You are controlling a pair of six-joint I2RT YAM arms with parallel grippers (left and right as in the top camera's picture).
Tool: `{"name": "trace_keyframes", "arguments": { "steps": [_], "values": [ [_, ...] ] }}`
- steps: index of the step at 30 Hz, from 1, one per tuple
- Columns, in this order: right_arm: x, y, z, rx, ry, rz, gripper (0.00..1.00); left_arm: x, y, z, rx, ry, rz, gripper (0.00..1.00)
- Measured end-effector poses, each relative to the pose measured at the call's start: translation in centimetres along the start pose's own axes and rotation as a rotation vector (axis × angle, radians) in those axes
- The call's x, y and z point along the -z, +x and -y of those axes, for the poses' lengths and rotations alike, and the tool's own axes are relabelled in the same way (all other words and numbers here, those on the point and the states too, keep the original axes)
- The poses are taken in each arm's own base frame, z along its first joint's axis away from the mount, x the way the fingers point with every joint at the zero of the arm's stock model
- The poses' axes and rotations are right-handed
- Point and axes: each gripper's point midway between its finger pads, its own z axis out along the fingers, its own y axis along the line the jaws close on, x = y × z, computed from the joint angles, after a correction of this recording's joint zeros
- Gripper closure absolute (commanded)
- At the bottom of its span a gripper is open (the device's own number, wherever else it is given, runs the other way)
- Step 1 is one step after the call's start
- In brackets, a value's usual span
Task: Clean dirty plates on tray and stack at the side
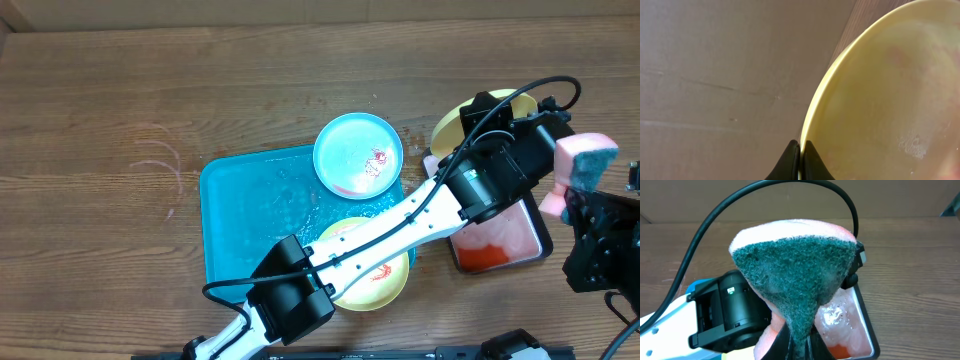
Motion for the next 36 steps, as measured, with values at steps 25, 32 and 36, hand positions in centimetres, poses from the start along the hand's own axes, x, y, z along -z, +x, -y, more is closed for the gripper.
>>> {"name": "trace_keyframes", "arguments": {
  "steps": [25, 32, 36],
  "values": [
    [0.0, -0.3, -0.1, -0.002, -0.003, 0.011, 0.96, 0.2, -0.1, 1.5, 0.080, 0.016, 0.001, 0.96],
    [0.0, -0.5, -0.1, -0.004, -0.005, 0.020, 0.96, 0.6, 0.3, 4.2, 0.082, 0.102, -0.010, 0.95],
    [0.0, -0.3, -0.1, -0.001, -0.003, 0.010, 0.96, 0.5, 0.1, 3.7, 0.114, 0.070, -0.011, 0.96]
  ]
}}
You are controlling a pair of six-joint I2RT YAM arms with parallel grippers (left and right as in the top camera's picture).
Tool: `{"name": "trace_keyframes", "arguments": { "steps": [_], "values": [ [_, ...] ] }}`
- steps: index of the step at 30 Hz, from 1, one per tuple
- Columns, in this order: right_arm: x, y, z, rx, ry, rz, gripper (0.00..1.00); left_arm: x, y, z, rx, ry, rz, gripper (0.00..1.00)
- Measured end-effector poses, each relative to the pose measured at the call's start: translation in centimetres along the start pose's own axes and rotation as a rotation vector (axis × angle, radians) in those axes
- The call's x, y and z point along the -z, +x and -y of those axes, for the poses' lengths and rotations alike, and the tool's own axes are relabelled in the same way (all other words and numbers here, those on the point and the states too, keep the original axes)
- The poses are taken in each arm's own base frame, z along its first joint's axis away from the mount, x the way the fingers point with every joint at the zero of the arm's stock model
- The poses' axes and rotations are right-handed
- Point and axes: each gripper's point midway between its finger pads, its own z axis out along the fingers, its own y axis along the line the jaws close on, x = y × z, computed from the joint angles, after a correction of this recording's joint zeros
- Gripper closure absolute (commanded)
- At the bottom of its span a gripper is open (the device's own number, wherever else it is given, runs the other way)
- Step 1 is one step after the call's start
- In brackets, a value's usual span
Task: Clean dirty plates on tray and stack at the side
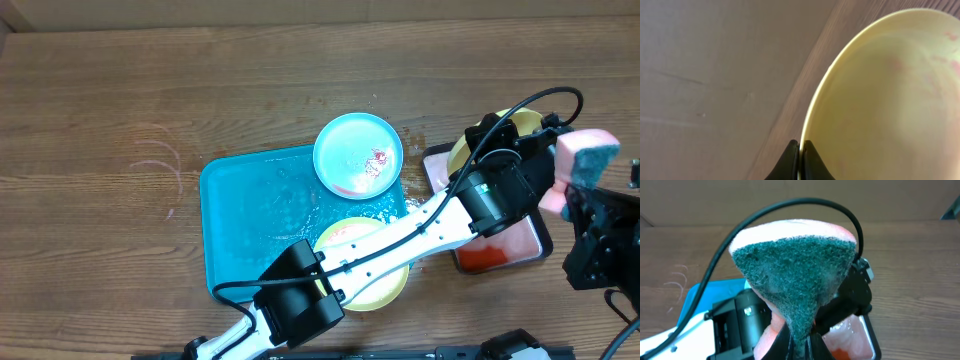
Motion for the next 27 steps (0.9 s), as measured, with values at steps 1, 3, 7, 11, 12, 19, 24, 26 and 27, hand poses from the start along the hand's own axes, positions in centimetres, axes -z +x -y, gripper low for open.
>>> {"name": "trace_keyframes", "arguments": {
  "steps": [1, 3, 7, 11, 12, 19, 24, 26, 27],
  "values": [
    [0.0, 0.1, 0.0, 0.000, 0.000, -0.002, 0.96, 0.0, 0.3, 0.2, -0.015, 0.011, -0.010, 0.96],
    [0.0, 0.0, 0.0, 0.000, -0.001, 0.001, 0.96, 0.0, 0.6, 1.1, -0.038, 0.053, -0.014, 0.96],
    [0.0, -0.2, 0.0, -0.001, -0.002, 0.007, 0.96, -0.1, -0.6, 0.0, 0.025, -0.010, 0.021, 0.96],
    [0.0, -0.1, 0.0, -0.001, -0.001, 0.005, 0.96, -0.2, 0.0, -0.1, -0.013, -0.012, -0.004, 0.95],
    [0.0, -0.1, 0.0, -0.001, -0.001, 0.004, 0.96, -0.2, 0.4, 0.4, -0.035, 0.015, -0.010, 0.95],
    [0.0, -0.1, 0.0, -0.001, -0.001, 0.005, 0.96, -0.3, -0.3, -1.0, 0.029, -0.053, 0.005, 0.96],
    [0.0, -0.1, 0.0, -0.001, -0.001, 0.005, 0.96, -1.0, 1.9, -0.3, -0.016, 0.012, -0.058, 0.96],
    [0.0, -0.1, 0.0, -0.001, -0.001, 0.005, 0.96, -1.3, 2.3, -0.2, 0.018, 0.030, -0.070, 0.96],
    [0.0, -0.1, 0.0, -0.001, -0.001, 0.005, 0.96, -1.5, 2.7, -0.2, 0.037, 0.043, -0.079, 0.95]
  ]
}}
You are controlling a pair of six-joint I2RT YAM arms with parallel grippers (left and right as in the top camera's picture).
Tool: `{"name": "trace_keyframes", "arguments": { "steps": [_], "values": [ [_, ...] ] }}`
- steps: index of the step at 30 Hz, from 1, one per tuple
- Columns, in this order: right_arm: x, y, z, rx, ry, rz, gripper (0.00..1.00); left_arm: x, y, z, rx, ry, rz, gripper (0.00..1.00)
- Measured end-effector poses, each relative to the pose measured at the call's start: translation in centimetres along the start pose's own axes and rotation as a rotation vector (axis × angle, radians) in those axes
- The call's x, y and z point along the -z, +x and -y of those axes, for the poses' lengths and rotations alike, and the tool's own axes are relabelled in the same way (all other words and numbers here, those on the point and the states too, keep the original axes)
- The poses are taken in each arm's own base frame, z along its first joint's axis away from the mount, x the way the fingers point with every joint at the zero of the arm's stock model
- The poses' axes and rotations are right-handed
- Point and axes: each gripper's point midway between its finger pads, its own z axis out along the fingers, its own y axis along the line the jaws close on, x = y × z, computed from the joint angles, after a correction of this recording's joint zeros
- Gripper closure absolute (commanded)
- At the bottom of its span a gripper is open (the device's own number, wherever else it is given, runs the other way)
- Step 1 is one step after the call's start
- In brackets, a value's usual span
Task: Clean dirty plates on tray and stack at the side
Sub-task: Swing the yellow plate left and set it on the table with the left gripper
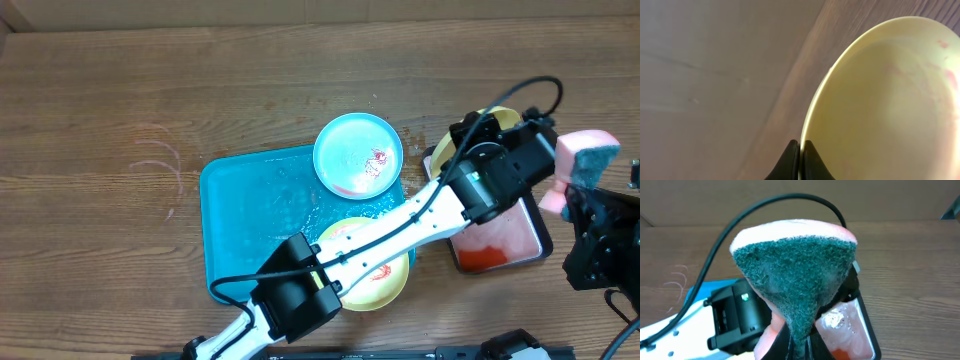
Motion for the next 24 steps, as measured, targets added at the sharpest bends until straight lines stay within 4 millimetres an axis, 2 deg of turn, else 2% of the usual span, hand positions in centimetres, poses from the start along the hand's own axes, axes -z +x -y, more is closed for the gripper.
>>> {"name": "trace_keyframes", "arguments": {
  "steps": [4, 7, 9, 12, 14, 17, 24],
  "values": [
    [0.0, 0.0, 0.0, 0.000, 0.000, 0.000, 0.96, -0.7, 1.4, 0.2, 0.088, 0.106, -0.033, 0.95],
    [0.0, 0.0, 0.0, 0.001, -0.001, 0.001, 0.96, -0.7, 2.0, -1.3, 0.218, 0.228, -0.037, 0.96],
    [0.0, 0.0, 0.0, -0.001, 0.000, 0.001, 0.96, -0.2, 2.2, -3.9, 0.337, 0.299, -0.026, 0.95],
    [0.0, 0.0, 0.0, 0.000, 0.000, 0.001, 0.96, 0.9, 3.2, -9.1, 0.530, 0.356, -0.018, 0.96],
    [0.0, 0.0, 0.0, 0.000, 0.000, 0.000, 0.96, 1.4, 4.9, -12.5, 0.650, 0.373, -0.039, 0.95],
    [0.0, 0.0, 0.0, 0.000, 0.000, 0.000, 0.96, 1.6, 9.0, -16.5, 0.827, 0.417, -0.127, 0.95],
    [0.0, 0.1, 0.0, -0.012, 0.000, -0.003, 0.96, -1.2, 21.6, -22.3, 1.202, 0.466, -0.405, 0.95]
  ]
}}
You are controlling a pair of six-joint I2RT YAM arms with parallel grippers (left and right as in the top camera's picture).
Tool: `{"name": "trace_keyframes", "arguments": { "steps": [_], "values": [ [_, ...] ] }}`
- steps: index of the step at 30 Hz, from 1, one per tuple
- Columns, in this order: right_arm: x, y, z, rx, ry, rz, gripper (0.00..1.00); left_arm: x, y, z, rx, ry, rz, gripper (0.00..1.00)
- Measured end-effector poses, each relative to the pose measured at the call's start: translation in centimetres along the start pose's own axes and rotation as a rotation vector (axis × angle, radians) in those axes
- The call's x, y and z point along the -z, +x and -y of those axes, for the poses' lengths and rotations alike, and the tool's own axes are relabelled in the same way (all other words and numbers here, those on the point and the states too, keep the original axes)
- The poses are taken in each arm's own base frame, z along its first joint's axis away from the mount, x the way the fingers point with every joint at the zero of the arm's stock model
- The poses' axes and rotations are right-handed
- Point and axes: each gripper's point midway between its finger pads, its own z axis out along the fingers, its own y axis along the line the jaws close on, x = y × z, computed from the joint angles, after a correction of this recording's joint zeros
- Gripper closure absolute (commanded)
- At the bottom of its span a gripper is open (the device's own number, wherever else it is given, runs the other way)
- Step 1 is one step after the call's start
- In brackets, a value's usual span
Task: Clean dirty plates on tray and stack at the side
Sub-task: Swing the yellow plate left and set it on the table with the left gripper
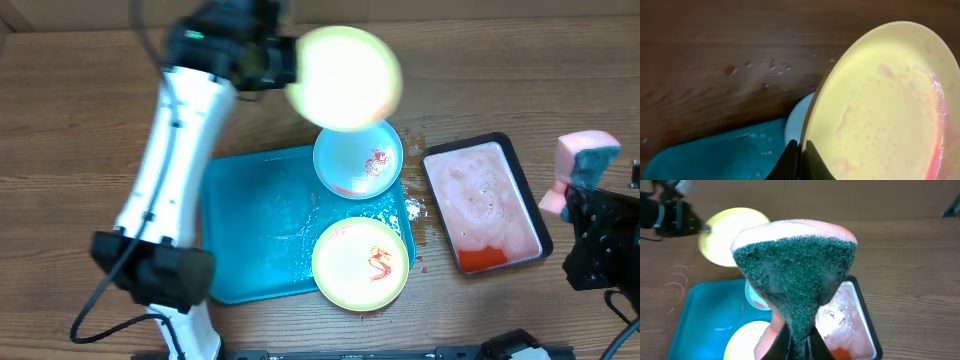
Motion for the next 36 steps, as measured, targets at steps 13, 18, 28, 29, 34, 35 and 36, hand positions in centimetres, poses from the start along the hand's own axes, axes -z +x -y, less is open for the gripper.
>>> {"name": "trace_keyframes", "arguments": {
  "steps": [13, 18, 28, 29, 34, 35, 36],
  "values": [
    [-0.6, 0.4, -0.2, -0.026, -0.002, -0.038, 0.96, -3.0, 3.1, -19.2, 0.458, -0.085, -0.097, 0.95],
    [-2.3, 0.6, -0.5, -0.024, 0.010, -0.099, 0.96, -6.1, 7.7, -24.1, 0.565, -0.117, -0.115, 0.95],
    [-6.4, 0.6, -1.4, -0.011, 0.020, -0.219, 0.96, 0.3, 13.1, -33.1, 0.802, -0.300, 0.083, 0.96],
    [-6.9, 0.7, -1.5, -0.010, 0.019, -0.233, 0.96, 1.1, 13.8, -34.2, 0.833, -0.324, 0.100, 0.96],
    [-8.8, 0.9, -2.1, -0.006, 0.015, -0.291, 0.96, 2.8, 18.4, -38.7, 0.980, -0.414, 0.108, 0.95],
    [-9.1, 0.9, -2.1, -0.005, 0.015, -0.299, 0.96, 2.9, 19.1, -39.2, 0.999, -0.424, 0.104, 0.95],
    [-9.4, 1.0, -2.2, -0.005, 0.013, -0.310, 0.96, 2.9, 19.8, -39.5, 1.014, -0.432, 0.099, 0.95]
  ]
}}
